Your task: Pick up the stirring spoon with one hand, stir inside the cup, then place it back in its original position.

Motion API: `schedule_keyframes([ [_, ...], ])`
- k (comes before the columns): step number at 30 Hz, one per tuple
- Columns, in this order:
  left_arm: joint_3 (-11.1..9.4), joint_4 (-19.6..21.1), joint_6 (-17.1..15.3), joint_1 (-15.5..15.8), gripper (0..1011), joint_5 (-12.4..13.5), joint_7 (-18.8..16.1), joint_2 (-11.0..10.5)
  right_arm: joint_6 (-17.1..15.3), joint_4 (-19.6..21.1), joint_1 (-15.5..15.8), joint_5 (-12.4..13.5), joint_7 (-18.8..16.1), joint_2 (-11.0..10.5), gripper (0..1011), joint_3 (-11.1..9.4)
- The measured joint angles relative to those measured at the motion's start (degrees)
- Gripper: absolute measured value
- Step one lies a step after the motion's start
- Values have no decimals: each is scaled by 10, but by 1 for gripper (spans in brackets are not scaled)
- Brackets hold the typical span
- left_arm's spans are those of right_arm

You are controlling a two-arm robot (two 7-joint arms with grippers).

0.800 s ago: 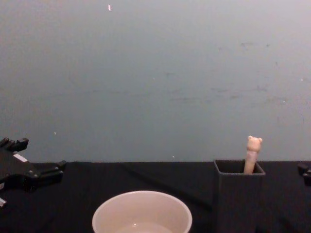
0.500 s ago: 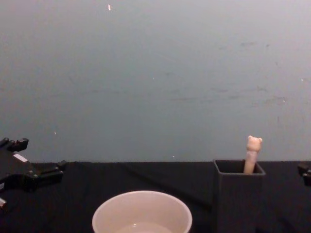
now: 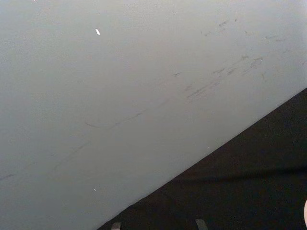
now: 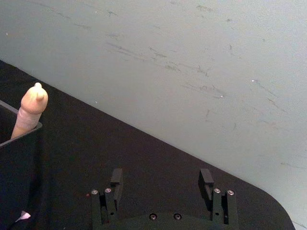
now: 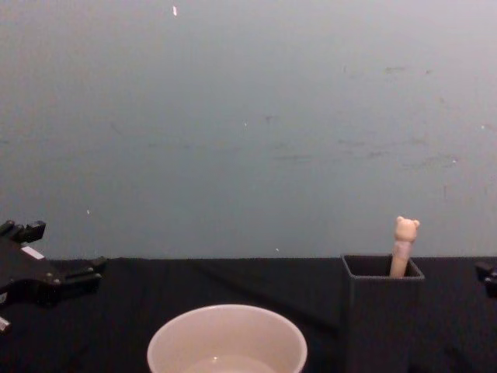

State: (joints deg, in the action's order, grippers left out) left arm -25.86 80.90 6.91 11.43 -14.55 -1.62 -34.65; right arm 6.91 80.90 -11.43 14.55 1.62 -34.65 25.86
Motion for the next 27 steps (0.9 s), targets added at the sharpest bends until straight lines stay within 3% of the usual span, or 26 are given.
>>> schedule_keyframes([
  [17, 0, 0, 0, 0, 1002, 0, 0, 0, 0, 0, 0, 0, 0, 0, 1002, -1],
  [27, 0, 0, 0, 0, 1001, 0, 0, 0, 14, 7, 10, 9, -15, 6, 1002, -26],
])
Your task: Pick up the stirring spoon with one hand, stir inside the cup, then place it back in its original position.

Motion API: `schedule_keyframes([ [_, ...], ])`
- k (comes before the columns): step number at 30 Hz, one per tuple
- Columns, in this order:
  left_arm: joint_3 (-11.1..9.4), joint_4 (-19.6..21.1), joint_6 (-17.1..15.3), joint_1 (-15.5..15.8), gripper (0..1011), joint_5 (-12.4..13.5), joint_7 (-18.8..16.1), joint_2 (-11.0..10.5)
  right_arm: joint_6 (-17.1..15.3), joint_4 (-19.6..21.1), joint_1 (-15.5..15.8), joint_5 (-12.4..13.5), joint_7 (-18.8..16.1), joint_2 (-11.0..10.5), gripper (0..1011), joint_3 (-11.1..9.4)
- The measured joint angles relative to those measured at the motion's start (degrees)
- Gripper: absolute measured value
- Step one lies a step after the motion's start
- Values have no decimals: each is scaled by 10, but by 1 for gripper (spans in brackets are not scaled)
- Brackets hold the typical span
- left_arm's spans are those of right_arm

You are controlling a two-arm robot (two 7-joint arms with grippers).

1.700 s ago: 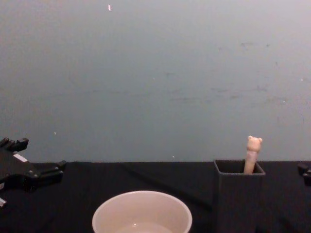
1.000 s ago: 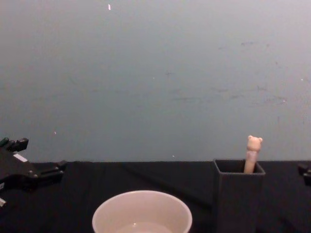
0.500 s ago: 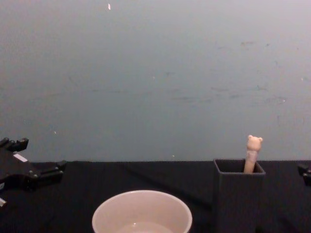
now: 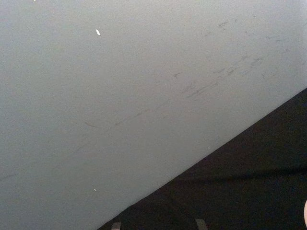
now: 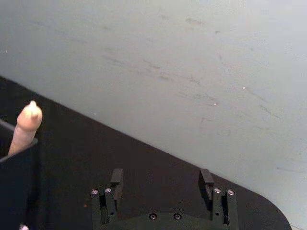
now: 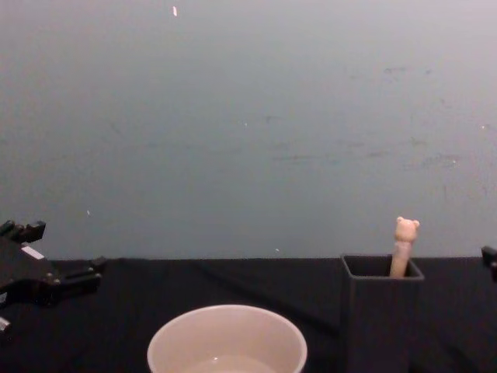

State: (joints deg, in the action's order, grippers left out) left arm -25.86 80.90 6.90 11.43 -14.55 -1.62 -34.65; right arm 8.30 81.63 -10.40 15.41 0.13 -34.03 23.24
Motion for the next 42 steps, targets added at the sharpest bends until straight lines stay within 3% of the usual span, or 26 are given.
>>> schedule_keyframes([
  [5, 0, 0, 0, 0, 1001, 0, 0, 0, 9, 16, 14, 34, -33, -4, 1002, -21],
  [13, 0, 0, 0, 0, 1001, 0, 0, 0, 29, 45, 45, 135, -149, -19, 1002, -53],
  [17, 0, 0, 0, 0, 1002, 0, 0, 0, 28, 54, 51, 162, -189, -20, 1002, -57],
  [28, 0, 0, 0, 0, 1001, 0, 0, 0, 2, 44, 30, 184, -259, 1, 1002, -45],
  [42, 0, 0, 0, 0, 1001, 0, 0, 0, -32, -4, -14, 189, -302, 43, 1000, -35],
])
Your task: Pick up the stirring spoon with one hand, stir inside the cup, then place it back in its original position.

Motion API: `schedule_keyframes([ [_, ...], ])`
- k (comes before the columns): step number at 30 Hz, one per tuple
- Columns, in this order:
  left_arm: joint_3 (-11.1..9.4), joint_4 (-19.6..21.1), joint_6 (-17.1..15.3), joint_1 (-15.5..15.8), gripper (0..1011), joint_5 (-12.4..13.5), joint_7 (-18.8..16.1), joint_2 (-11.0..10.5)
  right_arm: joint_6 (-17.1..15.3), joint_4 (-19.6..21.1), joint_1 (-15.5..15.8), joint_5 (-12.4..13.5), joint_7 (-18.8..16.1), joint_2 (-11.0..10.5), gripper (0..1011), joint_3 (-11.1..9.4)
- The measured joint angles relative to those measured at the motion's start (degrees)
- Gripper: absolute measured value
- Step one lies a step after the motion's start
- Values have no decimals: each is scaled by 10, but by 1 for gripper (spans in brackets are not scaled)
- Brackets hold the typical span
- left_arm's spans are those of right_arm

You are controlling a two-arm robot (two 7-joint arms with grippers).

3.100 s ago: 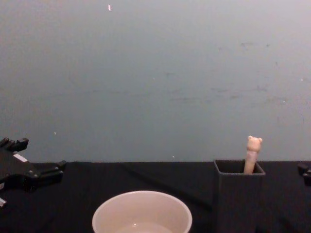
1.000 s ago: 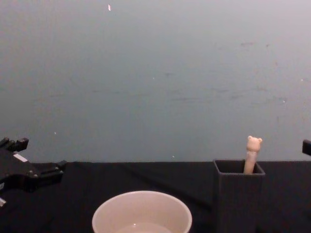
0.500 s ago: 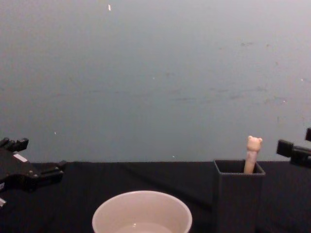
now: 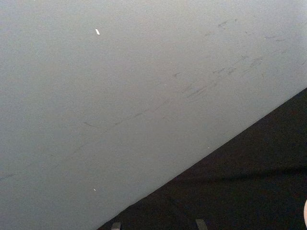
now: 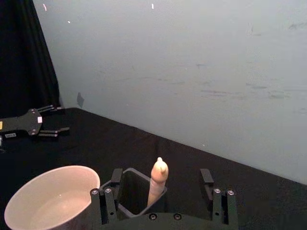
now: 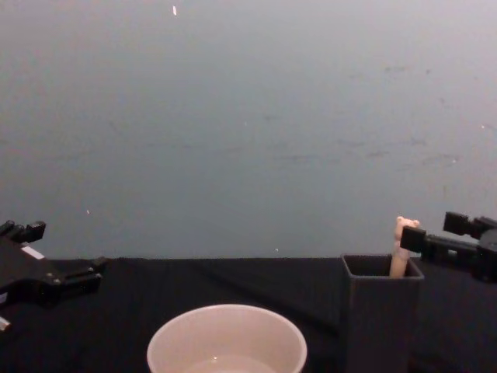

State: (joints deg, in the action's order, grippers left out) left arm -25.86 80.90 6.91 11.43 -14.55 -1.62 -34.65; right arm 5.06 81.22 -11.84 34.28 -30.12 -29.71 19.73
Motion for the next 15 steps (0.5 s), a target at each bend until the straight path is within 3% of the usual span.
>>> schedule_keyframes([
  [15, 0, 0, 0, 0, 1001, 0, 0, 0, -21, -36, -29, 5, -20, 21, 1000, 2],
])
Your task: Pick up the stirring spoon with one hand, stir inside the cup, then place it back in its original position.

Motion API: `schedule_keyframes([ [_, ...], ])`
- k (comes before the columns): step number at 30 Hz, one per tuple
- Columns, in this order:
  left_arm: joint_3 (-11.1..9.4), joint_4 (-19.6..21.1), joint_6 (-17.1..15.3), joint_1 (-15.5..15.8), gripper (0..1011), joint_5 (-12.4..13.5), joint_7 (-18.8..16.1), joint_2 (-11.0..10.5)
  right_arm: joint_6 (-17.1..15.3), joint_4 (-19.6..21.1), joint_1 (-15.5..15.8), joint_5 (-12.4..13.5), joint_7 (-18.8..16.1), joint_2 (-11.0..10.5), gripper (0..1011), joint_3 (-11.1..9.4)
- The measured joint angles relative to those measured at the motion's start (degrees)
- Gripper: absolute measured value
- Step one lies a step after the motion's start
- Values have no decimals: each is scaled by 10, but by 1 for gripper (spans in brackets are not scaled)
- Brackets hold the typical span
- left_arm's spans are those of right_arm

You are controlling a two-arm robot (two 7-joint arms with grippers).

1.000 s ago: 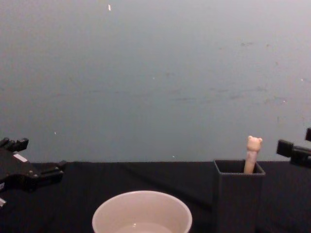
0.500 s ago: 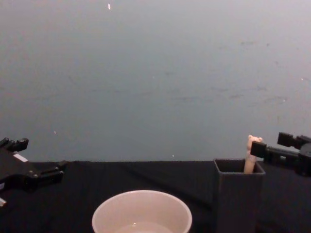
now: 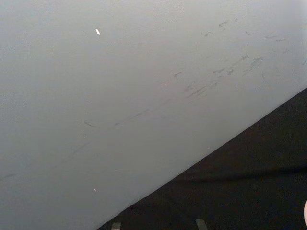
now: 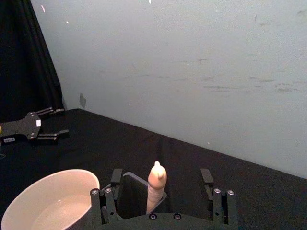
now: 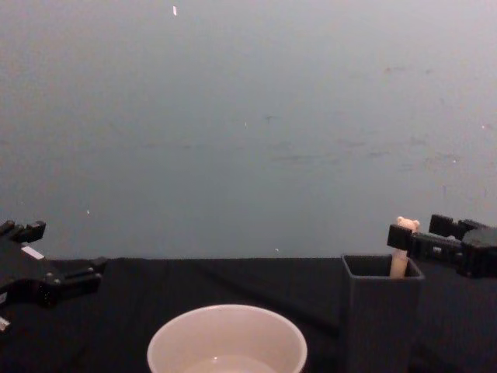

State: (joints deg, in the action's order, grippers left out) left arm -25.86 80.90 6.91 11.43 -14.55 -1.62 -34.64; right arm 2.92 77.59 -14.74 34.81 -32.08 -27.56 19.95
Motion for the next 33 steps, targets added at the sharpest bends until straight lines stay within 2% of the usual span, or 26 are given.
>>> schedule_keyframes([
  [16, 0, 0, 0, 0, 1001, 0, 0, 0, -17, -10, -9, 3, -4, 2, 1000, 7],
  [33, 0, 0, 0, 0, 1002, 0, 0, 0, -16, -10, -9, 3, -4, 2, 1002, 6],
])
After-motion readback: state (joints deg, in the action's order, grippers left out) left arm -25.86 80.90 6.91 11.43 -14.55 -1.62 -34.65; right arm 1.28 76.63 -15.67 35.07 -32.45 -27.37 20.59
